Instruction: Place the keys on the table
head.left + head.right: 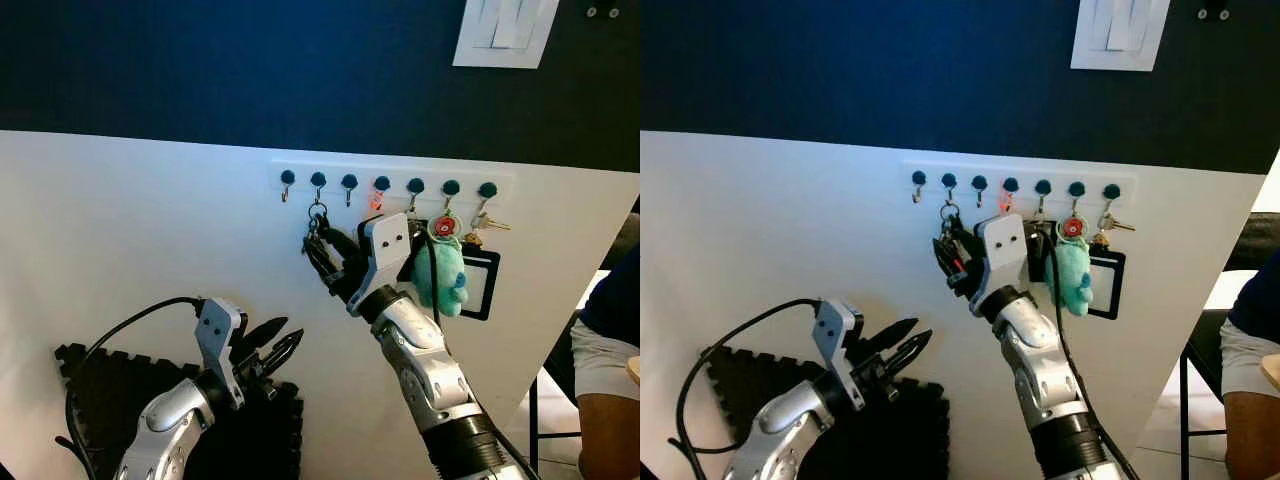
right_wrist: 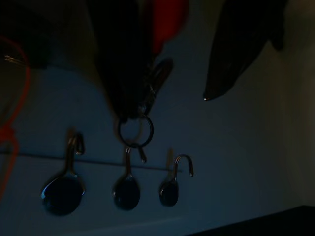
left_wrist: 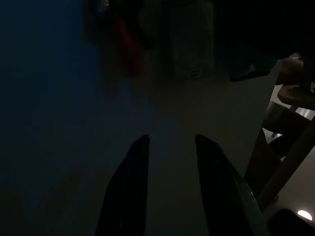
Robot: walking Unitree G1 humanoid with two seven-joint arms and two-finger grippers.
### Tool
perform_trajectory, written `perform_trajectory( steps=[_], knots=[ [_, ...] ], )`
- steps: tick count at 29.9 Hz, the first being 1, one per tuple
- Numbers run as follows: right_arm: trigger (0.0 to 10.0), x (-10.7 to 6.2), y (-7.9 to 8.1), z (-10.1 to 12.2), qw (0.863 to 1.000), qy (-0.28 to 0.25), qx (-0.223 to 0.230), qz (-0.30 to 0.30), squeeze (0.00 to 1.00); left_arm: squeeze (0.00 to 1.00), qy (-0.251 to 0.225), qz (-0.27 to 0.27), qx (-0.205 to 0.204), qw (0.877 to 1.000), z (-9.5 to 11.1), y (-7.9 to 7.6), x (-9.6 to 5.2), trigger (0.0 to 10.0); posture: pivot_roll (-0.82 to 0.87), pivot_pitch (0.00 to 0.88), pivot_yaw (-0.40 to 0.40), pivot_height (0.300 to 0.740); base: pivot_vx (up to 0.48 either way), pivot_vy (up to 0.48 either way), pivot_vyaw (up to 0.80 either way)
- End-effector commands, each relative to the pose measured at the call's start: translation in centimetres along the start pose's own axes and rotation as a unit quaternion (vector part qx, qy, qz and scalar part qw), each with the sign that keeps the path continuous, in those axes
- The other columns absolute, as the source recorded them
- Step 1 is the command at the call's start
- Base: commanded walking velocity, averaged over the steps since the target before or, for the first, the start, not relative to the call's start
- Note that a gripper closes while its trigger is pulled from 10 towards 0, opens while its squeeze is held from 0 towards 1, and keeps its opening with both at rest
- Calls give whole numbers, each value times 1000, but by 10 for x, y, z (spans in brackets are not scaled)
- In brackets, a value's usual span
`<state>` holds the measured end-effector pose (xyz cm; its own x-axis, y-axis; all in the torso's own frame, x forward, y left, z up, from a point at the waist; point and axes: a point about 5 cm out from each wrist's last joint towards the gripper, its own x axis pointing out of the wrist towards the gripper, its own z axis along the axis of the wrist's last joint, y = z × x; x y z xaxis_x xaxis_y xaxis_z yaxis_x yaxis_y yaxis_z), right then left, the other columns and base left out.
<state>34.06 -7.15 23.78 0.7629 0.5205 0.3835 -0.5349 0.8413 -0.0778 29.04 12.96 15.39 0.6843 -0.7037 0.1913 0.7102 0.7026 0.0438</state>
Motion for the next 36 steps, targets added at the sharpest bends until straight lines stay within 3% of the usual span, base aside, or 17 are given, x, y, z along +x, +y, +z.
perform_trajectory(
  steps=[1,4,10,11,15,16,19,20,21,22,25,26,27,28,31,35,36],
  knots=[
    [10000,-7,-1,-4,1000,3,-1,-6,0,0,1,3,-1,1000,0,1,0,10000,77,22,-8,740,0,0,0],
    [10000,-13,0,-7,1000,5,1,-6,0,0,1,3,-1,1000,0,1,-1,10000,75,22,-8,740,0,0,0],
    [10000,-54,5,-44,998,63,14,-9,0,0,17,7,-4,1000,-9,-1,-4,10000,64,25,-4,740,0,0,0],
    [10000,-54,5,-44,998,63,14,-9,0,0,17,7,-4,1000,-9,-1,-4,10000,64,25,-4,740,0,0,0],
    [10000,-99,1,-102,982,171,64,-57,0,0,81,54,-6,995,-38,5,-12,10000,57,27,1,740,0,0,0],
    [10000,-124,-2,-133,963,239,89,-91,0,0,136,92,3,986,-58,9,-19,10000,55,28,6,740,0,0,0],
    [10000,-186,-1,-182,907,365,136,-162,0,0,237,163,9,958,-102,13,-44,10000,59,24,9,740,0,0,0],
    [10000,-186,-1,-182,907,365,136,-162,0,0,237,163,9,958,-102,13,-44,10000,59,24,9,740,0,0,0],
    [10000,-201,1,-190,892,386,151,-182,0,0,261,187,-13,947,-115,12,-53,10000,59,23,10,740,0,0,0],
    [10000,-220,3,-197,872,412,160,-209,0,0,303,230,-30,924,-132,11,-67,10000,54,20,18,740,0,0,0],
    [10000,-248,3,-205,839,444,167,-266,0,0,379,306,-58,872,-157,8,-94,10000,48,18,25,740,0,0,0],
    [10000,-248,3,-205,839,444,167,-266,0,0,379,306,-58,872,-157,8,-94,10000,48,18,25,740,0,0,0],
    [10000,-257,0,-205,826,446,169,-300,0,0,406,321,-60,853,-164,4,-103,10000,42,12,28,740,0,0,0],
    [10000,-257,0,-205,826,446,169,-300,0,0,406,321,-60,853,-164,4,-103,10000,42,12,28,740,0,0,0],
    [10000,-270,-7,-206,806,452,164,-344,0,0,442,325,-62,834,-174,-3,-114,10000,40,11,33,740,0,0,0],
    [10000,-273,-6,-208,804,463,157,-340,0,0,448,324,-57,831,-176,-5,-118,10000,39,10,33,740,0,0,0],
    [10000,-273,-3,-210,809,472,147,-317,0,0,452,328,-56,828,-179,-6,-121,10000,40,9,32,740,0,0,0]
  ],
)
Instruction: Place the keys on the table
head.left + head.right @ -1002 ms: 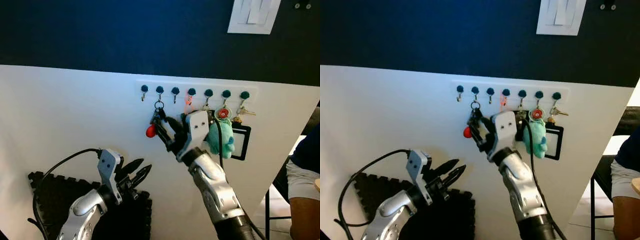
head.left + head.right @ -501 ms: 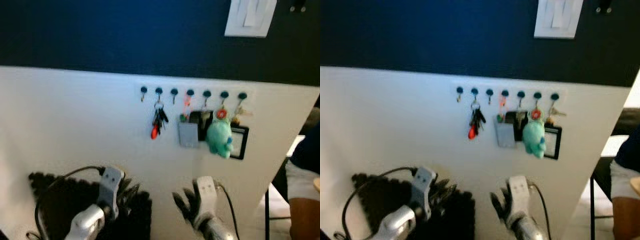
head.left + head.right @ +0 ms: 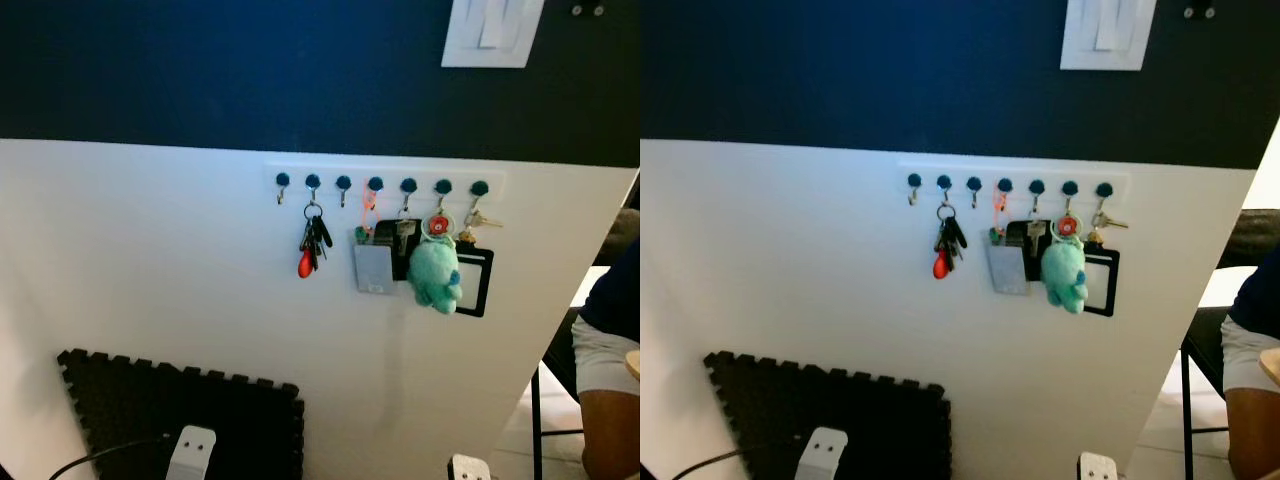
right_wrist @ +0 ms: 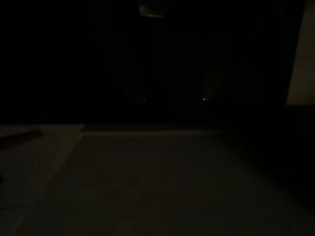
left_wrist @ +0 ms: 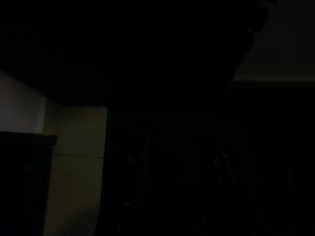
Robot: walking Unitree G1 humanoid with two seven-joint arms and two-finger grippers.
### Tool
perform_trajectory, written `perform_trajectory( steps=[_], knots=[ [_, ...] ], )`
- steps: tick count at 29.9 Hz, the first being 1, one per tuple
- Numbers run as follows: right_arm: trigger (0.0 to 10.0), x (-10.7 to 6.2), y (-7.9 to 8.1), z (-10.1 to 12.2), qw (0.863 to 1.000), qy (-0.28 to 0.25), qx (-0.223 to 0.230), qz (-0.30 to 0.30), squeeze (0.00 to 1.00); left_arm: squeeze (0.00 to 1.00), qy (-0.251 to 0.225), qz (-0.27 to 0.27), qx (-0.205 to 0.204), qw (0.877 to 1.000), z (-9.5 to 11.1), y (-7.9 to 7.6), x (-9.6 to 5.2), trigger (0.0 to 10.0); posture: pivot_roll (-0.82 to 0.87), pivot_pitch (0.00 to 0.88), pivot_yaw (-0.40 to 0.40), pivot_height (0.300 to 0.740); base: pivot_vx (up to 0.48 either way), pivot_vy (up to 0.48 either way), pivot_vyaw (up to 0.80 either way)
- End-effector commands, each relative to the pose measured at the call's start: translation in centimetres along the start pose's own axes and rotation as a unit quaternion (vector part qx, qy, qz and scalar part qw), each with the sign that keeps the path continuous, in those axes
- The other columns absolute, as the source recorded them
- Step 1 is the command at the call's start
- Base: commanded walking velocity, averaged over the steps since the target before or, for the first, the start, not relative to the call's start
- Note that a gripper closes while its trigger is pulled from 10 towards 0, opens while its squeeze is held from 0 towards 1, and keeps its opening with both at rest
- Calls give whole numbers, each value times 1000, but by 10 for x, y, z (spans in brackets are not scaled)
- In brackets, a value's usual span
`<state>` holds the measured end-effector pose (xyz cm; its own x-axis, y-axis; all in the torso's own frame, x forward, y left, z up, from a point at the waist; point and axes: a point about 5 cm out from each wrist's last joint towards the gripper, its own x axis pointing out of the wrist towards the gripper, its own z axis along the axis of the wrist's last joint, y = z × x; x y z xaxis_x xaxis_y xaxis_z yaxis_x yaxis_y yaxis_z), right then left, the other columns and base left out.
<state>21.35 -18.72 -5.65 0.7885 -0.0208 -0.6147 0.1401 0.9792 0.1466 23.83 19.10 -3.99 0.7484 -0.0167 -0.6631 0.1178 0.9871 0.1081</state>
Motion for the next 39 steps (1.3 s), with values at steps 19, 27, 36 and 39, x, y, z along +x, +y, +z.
perform_trajectory(
  steps=[19,27,36,39],
  knots=[
    [10000,-7,7,-28,983,67,-155,75,0,247,53,8,1,999,-30,-8,-2,10000,24,0,-10,740,0,0,0],
    [10000,-7,0,-29,981,78,-166,62,0,0,68,11,5,998,-39,-11,-4,10000,29,0,-22,740,0,0,0],
    [10000,-12,-11,-39,987,94,-129,16,0,0,45,2,20,999,-35,-8,-4,10000,19,0,17,740,0,0,0],
    [10000,-14,-15,-40,989,91,-118,4,0,0,40,-6,25,999,-32,-9,-3,10000,17,0,20,740,0,0,0]
  ],
)
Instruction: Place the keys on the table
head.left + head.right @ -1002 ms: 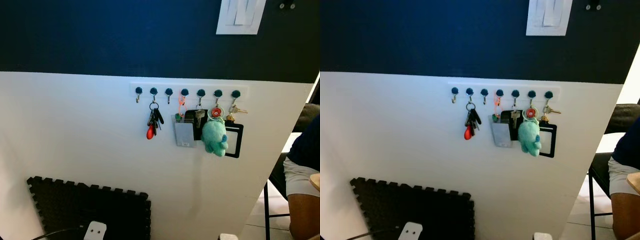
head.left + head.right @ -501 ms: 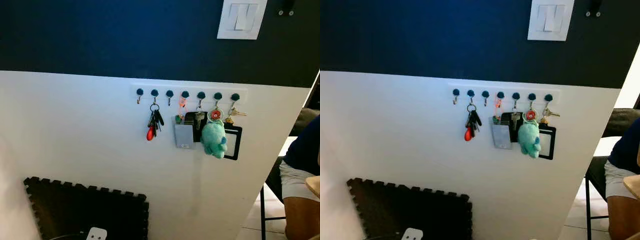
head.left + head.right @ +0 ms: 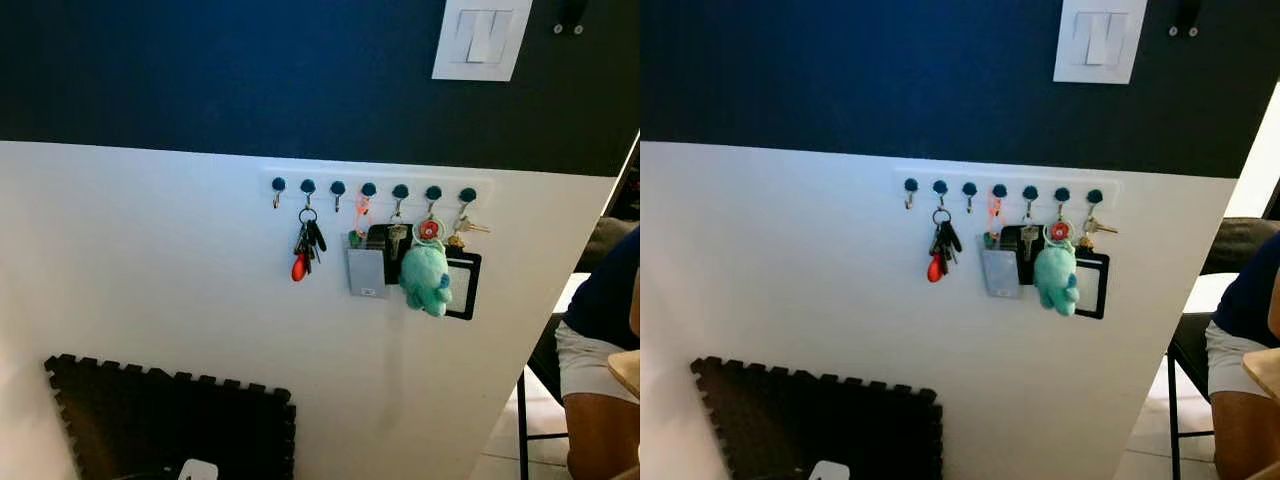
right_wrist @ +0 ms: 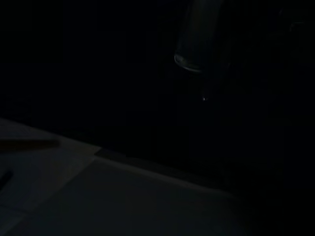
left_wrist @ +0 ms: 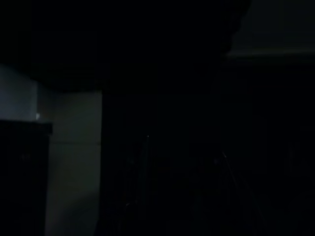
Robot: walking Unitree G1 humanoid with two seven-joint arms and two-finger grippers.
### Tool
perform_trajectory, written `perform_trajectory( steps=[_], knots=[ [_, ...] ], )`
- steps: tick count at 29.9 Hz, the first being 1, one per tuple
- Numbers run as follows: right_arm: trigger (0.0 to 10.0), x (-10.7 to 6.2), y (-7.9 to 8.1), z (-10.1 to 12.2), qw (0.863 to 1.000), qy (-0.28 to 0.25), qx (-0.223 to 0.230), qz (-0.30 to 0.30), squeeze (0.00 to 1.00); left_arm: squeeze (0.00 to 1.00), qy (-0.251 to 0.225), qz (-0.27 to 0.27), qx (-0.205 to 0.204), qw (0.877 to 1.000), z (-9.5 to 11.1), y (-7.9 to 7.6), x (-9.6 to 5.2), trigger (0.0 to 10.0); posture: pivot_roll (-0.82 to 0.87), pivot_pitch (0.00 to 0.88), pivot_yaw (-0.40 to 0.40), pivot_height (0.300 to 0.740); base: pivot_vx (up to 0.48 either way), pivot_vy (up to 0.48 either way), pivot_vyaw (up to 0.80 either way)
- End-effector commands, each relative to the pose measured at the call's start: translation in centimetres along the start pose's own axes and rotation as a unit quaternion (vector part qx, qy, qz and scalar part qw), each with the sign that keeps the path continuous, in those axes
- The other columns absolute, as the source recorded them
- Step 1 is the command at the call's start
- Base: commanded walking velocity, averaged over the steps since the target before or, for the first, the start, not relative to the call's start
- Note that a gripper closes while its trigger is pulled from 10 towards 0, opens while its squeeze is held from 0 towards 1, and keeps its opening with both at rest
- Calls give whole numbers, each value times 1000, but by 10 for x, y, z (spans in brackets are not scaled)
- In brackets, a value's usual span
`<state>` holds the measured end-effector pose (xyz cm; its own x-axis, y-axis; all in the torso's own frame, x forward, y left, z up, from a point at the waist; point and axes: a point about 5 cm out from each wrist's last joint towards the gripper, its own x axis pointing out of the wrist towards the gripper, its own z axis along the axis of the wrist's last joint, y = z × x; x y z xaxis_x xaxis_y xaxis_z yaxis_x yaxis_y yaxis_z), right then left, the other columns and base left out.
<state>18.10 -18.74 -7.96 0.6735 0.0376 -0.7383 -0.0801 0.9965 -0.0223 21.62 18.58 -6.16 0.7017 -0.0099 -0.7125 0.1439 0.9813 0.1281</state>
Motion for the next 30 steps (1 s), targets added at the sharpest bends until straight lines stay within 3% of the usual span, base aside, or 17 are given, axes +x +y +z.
perform_trajectory(
  steps=[1,5,8,10,11,15,17,18,20,21,23,26,27,28,29,30],
  knots=[
    [10000,-2,-6,-5,1000,7,21,-17,0,0,6,-3,8,1000,-3,1,0,10000,17,0,20,740,0,0,0],
    [10000,-2,-13,1,999,-17,23,-40,0,0,12,-2,17,1000,0,2,1,10000,12,0,37,740,0,0,0],
    [10000,-2,-21,16,995,-64,14,-74,0,0,-1,-10,18,1000,4,1,1,10000,13,0,49,740,0,0,0],
    [10000,-4,-31,39,985,-136,0,-111,0,0,-36,-26,19,999,13,-2,1,10000,11,0,43,740,0,0,0],
    [10000,-4,-31,39,985,-136,0,-111,0,0,-36,-26,19,999,13,-2,1,10000,11,0,43,740,0,0,0],
    [10000,-10,-33,65,965,-226,-56,-119,0,0,-141,-75,21,987,39,-8,-3,10000,37,0,17,740,0,0,0],
    [10000,-11,-32,67,962,-238,-66,-116,0,0,-156,-86,20,984,43,-10,-4,10000,37,0,17,740,0,0,0],
    [10000,-15,-29,72,952,-269,-92,-112,0,0,-184,-109,17,977,48,-11,-8,10000,39,0,7,740,0,0,0],
    [10000,-15,-29,72,952,-269,-92,-112,0,0,-184,-109,17,977,48,-11,-8,10000,39,0,7,740,0,0,0],
    [10000,-21,-27,79,937,-311,-110,-114,0,0,-199,-125,-15,972,53,-10,-11,10000,43,13,8,740,0,0,0],
    [10000,-21,-27,79,937,-311,-110,-114,0,0,-199,-125,-15,972,53,-10,-11,10000,43,13,8,740,0,0,0],
    [10000,-33,-23,98,907,-384,-134,-113,0,0,-236,-150,-34,960,67,-11,-17,10000,70,27,-21,740,0,0,0],
    [10000,-33,-23,98,907,-384,-134,-113,0,0,-236,-150,-34,960,67,-11,-17,10000,70,27,-21,740,0,0,0],
    [10000,-41,-18,114,883,-431,-145,-116,0,0,-271,-167,-36,947,80,-15,-24,10000,73,33,-28,740,0,0,0],
    [10000,-41,-18,114,883,-431,-145,-116,0,0,-271,-167,-36,947,80,-15,-24,10000,73,33,-28,740,0,0,0],
    [10000,-46,-16,124,870,-456,-145,-118,0,0,-290,-179,-39,939,87,-18,-29,10000,68,41,-32,740,0,0,0]
  ],
)
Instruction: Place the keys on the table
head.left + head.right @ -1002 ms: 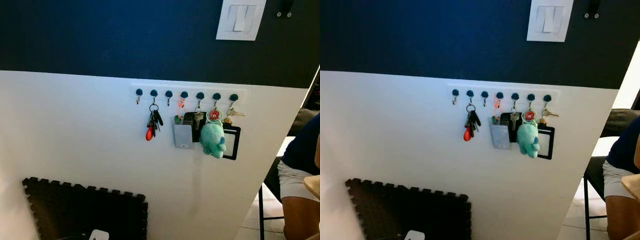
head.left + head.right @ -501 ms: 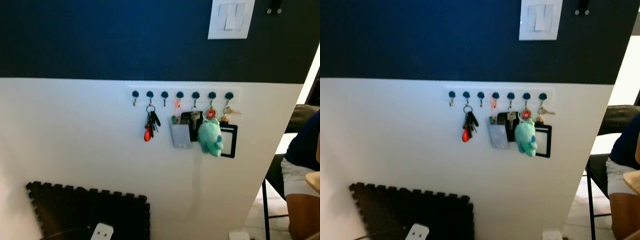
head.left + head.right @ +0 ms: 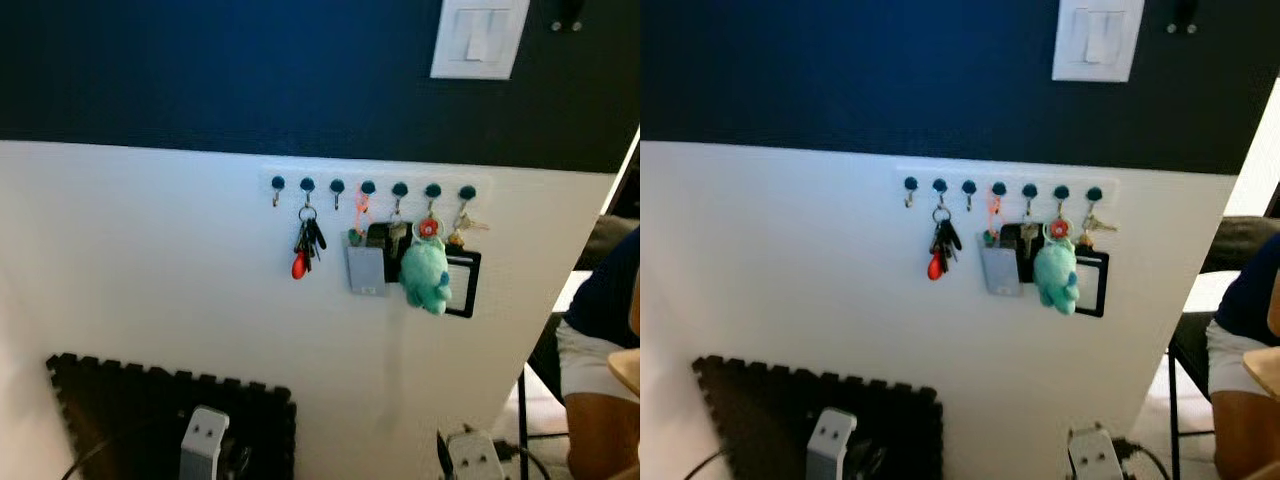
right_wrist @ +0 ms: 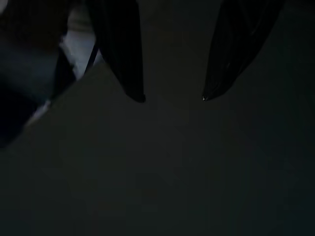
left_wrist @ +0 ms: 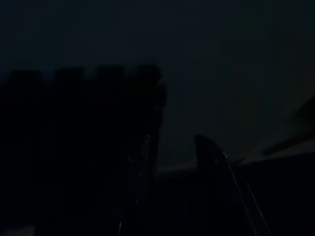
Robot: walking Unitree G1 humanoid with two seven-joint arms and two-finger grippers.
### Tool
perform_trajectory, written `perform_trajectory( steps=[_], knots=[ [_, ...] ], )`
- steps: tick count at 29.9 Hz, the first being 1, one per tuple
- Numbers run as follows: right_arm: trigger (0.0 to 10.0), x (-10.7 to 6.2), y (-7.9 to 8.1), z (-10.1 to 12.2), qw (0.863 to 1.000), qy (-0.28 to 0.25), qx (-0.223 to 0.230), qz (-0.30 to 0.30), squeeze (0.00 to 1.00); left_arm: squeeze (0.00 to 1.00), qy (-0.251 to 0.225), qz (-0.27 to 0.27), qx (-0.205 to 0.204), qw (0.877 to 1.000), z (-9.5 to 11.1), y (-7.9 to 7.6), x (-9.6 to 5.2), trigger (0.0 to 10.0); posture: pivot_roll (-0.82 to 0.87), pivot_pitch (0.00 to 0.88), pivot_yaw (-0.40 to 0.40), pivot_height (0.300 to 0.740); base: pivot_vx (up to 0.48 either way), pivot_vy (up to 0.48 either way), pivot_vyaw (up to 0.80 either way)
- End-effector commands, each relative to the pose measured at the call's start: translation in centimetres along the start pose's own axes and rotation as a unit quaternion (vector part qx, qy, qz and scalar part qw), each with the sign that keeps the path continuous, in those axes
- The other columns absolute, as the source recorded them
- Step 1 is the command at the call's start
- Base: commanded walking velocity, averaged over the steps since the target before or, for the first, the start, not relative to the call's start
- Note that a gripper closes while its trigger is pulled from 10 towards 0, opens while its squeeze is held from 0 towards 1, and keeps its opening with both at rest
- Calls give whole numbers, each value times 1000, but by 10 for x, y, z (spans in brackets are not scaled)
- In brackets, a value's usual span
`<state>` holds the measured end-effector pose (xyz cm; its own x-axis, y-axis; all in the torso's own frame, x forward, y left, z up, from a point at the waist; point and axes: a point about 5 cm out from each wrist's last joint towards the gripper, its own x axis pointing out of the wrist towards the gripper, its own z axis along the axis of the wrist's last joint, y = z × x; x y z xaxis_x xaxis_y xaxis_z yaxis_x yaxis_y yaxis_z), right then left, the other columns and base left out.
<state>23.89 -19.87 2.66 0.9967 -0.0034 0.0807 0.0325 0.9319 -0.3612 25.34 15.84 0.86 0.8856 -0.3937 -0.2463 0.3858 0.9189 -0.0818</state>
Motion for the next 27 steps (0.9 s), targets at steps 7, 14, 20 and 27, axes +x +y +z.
perform_trajectory(
  steps=[7,14,20,27],
  knots=[
    [10000,32,-8,58,989,-135,54,-32,0,0,-97,-64,19,993,45,-20,8,10000,54,51,-37,740,0,0,0],
    [10000,48,-11,102,969,-219,112,-36,1000,0,-147,-73,52,985,83,-19,16,10000,51,53,-37,740,0,0,0],
    [10000,51,-12,110,966,-225,116,-48,184,0,-141,-80,62,985,84,-20,15,10000,47,52,-31,740,0,0,0],
    [10000,54,-18,121,961,-238,130,-57,0,0,-131,-84,68,986,83,-25,14,10000,51,50,-28,740,0,0,0]
  ],
)
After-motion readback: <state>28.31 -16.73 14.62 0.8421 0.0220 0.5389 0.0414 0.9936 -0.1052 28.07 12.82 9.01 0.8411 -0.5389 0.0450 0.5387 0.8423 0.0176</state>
